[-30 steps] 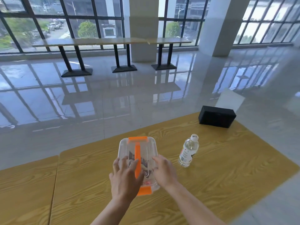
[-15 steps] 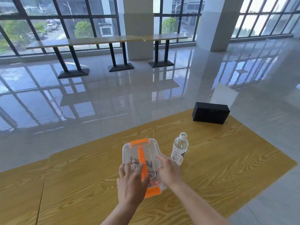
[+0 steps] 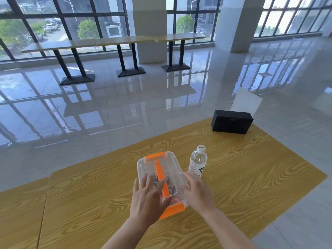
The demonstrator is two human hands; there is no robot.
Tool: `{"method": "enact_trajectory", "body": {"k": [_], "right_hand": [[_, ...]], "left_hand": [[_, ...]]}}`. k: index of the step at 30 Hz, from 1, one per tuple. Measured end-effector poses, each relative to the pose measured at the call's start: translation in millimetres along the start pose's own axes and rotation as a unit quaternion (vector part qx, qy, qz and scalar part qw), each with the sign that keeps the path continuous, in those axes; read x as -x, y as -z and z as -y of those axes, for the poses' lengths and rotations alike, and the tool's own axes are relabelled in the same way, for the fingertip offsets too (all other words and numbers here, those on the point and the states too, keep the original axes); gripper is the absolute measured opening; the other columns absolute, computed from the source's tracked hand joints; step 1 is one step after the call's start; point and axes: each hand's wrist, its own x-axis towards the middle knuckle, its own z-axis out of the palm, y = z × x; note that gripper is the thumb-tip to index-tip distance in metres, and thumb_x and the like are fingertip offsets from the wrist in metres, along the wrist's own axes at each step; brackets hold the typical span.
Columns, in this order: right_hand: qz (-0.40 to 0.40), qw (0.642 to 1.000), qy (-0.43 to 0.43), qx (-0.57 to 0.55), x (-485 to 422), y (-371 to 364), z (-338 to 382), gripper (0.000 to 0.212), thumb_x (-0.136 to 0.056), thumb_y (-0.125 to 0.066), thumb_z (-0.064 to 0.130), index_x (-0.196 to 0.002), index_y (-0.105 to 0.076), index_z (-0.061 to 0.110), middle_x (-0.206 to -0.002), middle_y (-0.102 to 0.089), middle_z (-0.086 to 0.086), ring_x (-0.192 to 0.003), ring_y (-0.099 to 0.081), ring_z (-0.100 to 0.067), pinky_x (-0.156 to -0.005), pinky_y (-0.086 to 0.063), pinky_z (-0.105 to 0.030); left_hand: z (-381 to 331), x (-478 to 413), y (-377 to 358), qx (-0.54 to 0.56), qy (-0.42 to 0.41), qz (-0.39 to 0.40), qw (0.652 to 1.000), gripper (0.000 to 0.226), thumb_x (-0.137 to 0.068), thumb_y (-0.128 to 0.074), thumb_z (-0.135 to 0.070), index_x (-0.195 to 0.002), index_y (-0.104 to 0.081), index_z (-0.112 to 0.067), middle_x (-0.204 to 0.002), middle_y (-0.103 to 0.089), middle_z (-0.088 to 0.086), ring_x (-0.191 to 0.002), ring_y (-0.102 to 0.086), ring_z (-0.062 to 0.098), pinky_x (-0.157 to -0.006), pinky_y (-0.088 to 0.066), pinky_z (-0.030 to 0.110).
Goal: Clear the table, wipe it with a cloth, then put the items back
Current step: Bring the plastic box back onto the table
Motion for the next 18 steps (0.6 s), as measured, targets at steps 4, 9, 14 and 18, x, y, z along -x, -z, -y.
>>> {"method": "enact_trajectory", "body": {"k": [4, 9, 14, 18], "right_hand": [[0.016, 0.997, 0.063, 0.034, 19.5, -8.0, -1.1, 0.059, -0.089, -0.065, 0.044, -0.144, -0.043, 0.035, -0.157, -0.028, 0.005, -0.144, -0.025, -0.011, -0.112, -0.032, -0.031], [0.008, 0.998, 0.063, 0.012, 20.3, -9.0, -6.4, 0.053, -0.09, -0.068, 0.031, -0.14, -0.05, 0.027, -0.158, -0.026, 0.006, -0.144, -0.027, -0.01, -0.113, -0.035, -0.03], [-0.01, 0.997, 0.065, 0.033, 15.0, -4.4, -12.8, 0.043, -0.094, -0.061, 0.014, -0.136, -0.055, 0.022, -0.157, -0.03, 0.003, -0.143, -0.031, -0.012, -0.111, -0.032, -0.024], [-0.008, 0.996, 0.069, 0.053, 9.9, 2.2, -20.1, 0.039, -0.096, -0.058, 0.012, -0.135, -0.056, 0.018, -0.157, -0.029, 0.001, -0.144, -0.029, -0.014, -0.114, -0.032, -0.029]], "left_hand": [[7.8, -21.9, 1.2, 0.01, -0.071, 0.05, 0.996, 0.075, -0.079, -0.027, -0.082, -0.144, -0.031, -0.046, -0.161, -0.017, 0.003, -0.15, -0.004, 0.029, -0.121, -0.006, 0.051], [8.2, -29.0, -6.5, 0.006, -0.078, 0.088, 0.993, 0.074, -0.085, -0.023, -0.083, -0.149, -0.017, -0.048, -0.165, -0.002, 0.0, -0.151, 0.007, 0.022, -0.12, 0.007, 0.05], [-5.2, -32.8, -12.3, 0.0, -0.055, 0.088, 0.995, 0.075, -0.085, -0.019, -0.084, -0.15, -0.013, -0.047, -0.165, 0.001, 0.0, -0.15, 0.008, 0.022, -0.119, 0.01, 0.05], [-14.9, -35.9, -13.2, -0.002, -0.044, 0.084, 0.996, 0.075, -0.086, -0.019, -0.083, -0.151, -0.015, -0.045, -0.165, 0.001, 0.0, -0.151, 0.007, 0.023, -0.118, 0.011, 0.049]]}}
